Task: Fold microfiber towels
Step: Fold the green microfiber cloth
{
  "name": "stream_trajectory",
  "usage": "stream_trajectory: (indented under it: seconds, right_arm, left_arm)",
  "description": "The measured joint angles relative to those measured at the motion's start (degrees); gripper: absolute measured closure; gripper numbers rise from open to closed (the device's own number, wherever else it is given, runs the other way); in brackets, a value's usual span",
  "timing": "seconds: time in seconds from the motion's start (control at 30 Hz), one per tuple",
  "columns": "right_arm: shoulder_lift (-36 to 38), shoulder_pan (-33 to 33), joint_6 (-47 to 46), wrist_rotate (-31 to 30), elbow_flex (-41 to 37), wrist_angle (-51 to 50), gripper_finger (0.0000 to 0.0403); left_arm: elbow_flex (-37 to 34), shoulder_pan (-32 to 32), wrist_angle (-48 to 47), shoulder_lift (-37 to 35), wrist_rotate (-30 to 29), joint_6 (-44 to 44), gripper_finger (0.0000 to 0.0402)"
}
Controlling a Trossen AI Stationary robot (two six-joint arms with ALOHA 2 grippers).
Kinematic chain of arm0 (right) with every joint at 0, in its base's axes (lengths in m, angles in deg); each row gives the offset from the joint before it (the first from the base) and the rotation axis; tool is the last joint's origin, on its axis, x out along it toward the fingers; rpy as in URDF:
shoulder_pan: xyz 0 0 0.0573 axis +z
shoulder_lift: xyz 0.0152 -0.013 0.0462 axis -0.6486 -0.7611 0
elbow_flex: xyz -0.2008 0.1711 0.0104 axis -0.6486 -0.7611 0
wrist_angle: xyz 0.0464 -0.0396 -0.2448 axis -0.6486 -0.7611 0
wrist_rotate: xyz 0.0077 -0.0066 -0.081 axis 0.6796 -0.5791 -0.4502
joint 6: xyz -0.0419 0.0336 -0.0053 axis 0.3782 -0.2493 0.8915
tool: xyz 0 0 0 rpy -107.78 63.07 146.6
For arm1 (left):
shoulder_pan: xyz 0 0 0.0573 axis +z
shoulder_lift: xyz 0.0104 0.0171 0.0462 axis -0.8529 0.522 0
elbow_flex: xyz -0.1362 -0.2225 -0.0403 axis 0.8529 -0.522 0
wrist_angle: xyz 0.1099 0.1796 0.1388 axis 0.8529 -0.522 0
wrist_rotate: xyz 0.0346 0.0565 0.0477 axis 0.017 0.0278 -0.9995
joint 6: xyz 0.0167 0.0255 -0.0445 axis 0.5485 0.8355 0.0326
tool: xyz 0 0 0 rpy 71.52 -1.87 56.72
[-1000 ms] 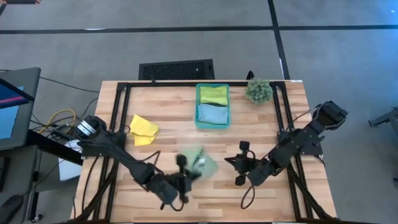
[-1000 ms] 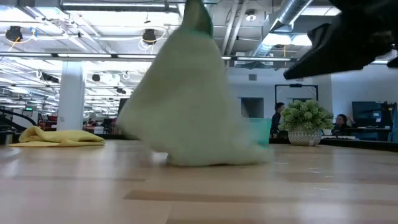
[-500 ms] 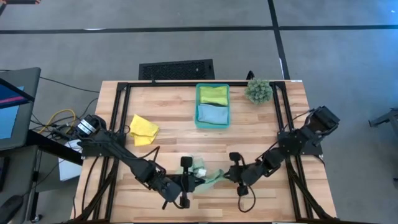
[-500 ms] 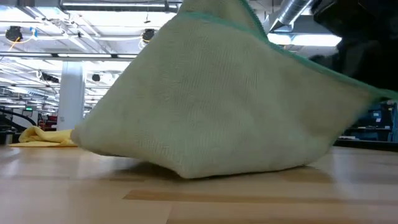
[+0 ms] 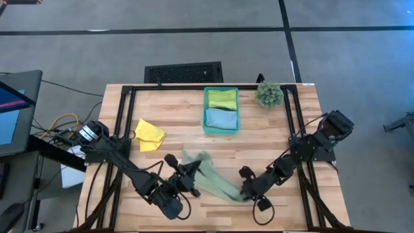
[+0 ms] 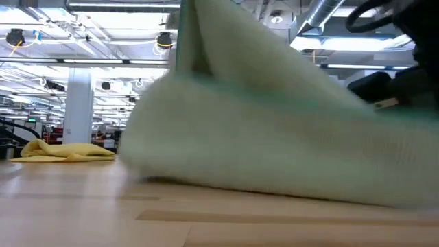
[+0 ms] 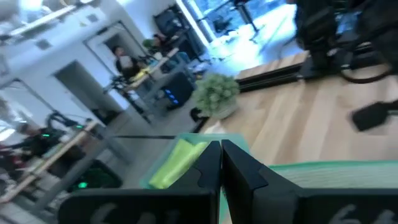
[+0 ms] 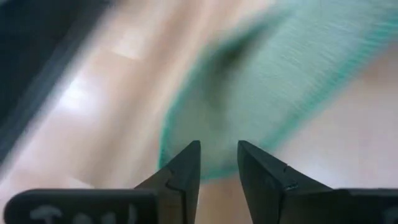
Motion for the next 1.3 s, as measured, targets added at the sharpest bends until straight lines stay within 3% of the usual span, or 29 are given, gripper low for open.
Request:
stream_trajectory:
  seconds: [0.13, 0.27, 0.33, 0.53, 0.7, 0.87, 1.03, 1.17, 1.3]
  right_arm:
    - [2.68, -1.1, -5.56, -5.96, 0.44, -10.11, 0.0275]
    - [5.29, -1.47, -12.82, -20.73, 0.84, -19.27, 0.0283]
    - [6.12, -1.74, -14.68, -24.23, 0.94, -20.05, 0.0285]
    - [5.94, -0.76, -11.96, -17.94, 0.94, -10.32, 0.028]
    - [2.51, 0.77, -7.96, -7.96, 1.0, -3.37, 0.0269]
    - [-2.12, -1.1, -9.66, -6.96, 0.98, -2.9, 0.0254]
    - [-4.95, -3.37, -8.33, 0.58, 1.16, -1.11, 0.0251]
    - [-5.22, -3.34, -5.71, 0.33, 1.15, -0.29, 0.0288]
    - [-2.08, -3.11, -5.14, -7.43, 0.9, -2.74, 0.0368]
  left_arm:
    - [0.0, 0.11, -0.04, 0.0, 1.11, -0.74, 0.0401]
    - [0.0, 0.06, -0.15, -0.02, 1.2, -0.7, 0.0401]
    - [0.0, 0.06, -0.15, -0.02, 2.36, -0.68, 0.0401]
    - [0.0, 0.17, -0.27, -0.02, 2.59, -0.69, 0.0401]
    - [0.0, 0.15, -0.29, -0.02, 3.47, -0.7, 0.0401]
    - [0.0, 0.15, -0.31, -0.02, 3.71, -0.66, 0.0401]
    - [0.0, 0.15, -0.42, -0.02, 3.75, -0.66, 0.0401]
    - [0.0, 0.36, -0.25, -0.02, 2.81, -0.08, 0.0401]
    - [0.78, -1.42, 6.0, -0.02, -5.99, 5.92, 0.0401]
